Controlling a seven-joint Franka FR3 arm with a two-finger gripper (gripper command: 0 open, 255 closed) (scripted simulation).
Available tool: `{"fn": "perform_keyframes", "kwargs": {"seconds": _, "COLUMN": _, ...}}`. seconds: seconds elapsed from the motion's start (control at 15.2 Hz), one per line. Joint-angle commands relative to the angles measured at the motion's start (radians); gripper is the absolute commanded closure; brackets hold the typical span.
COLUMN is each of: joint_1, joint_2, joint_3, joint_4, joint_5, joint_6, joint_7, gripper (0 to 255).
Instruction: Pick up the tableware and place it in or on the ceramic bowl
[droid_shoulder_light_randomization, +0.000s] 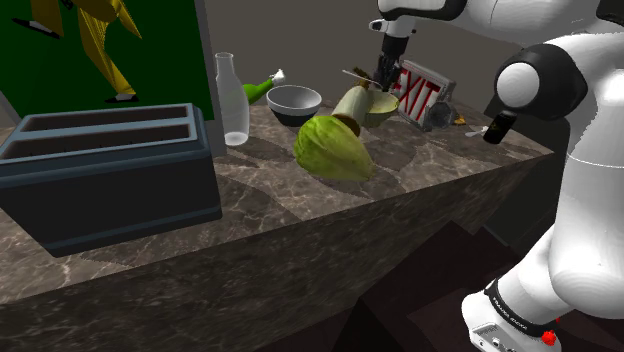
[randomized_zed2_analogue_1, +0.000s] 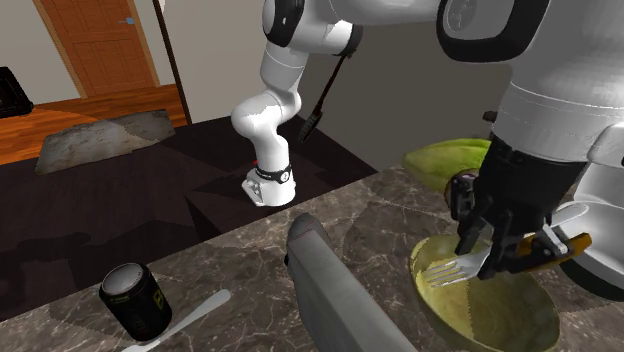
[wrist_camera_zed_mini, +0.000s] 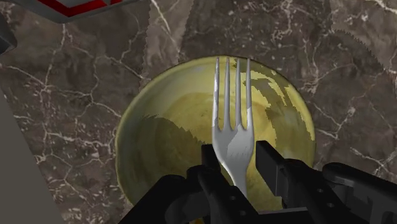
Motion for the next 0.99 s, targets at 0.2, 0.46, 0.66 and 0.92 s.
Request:
{"fn": "perform_keyframes", "kwargs": {"seconds": 0.2, "joint_1": 0.014, "joint_2": -0.011, "joint_3": 0.000, "joint_4": -0.085, "joint_5": -0.004, "joint_6": 0.074, "joint_7": -0.002, "gripper": 255}}
{"fn": "perform_keyframes", "kwargs": {"seconds": 0.46, "joint_1": 0.019, "joint_2": -0.012, "joint_3": 0.001, "joint_4": -0.120, "joint_5": -0.004, "joint_6": 0.107, "joint_7": -0.002, "gripper": 255}}
{"fn": "perform_keyframes", "kwargs": {"seconds": 0.66, "joint_1": 0.019, "joint_2": -0.012, "joint_3": 0.001, "joint_4": -0.120, "joint_5": -0.004, "joint_6": 0.106, "joint_7": -0.002, "gripper": 255}}
{"fn": "perform_keyframes", "kwargs": {"seconds": 0.92, "joint_1": 0.021, "joint_2": -0.016, "joint_3": 0.000, "joint_4": -0.125, "joint_5": -0.006, "joint_6": 0.108, "joint_7": -0.002, "gripper": 0}}
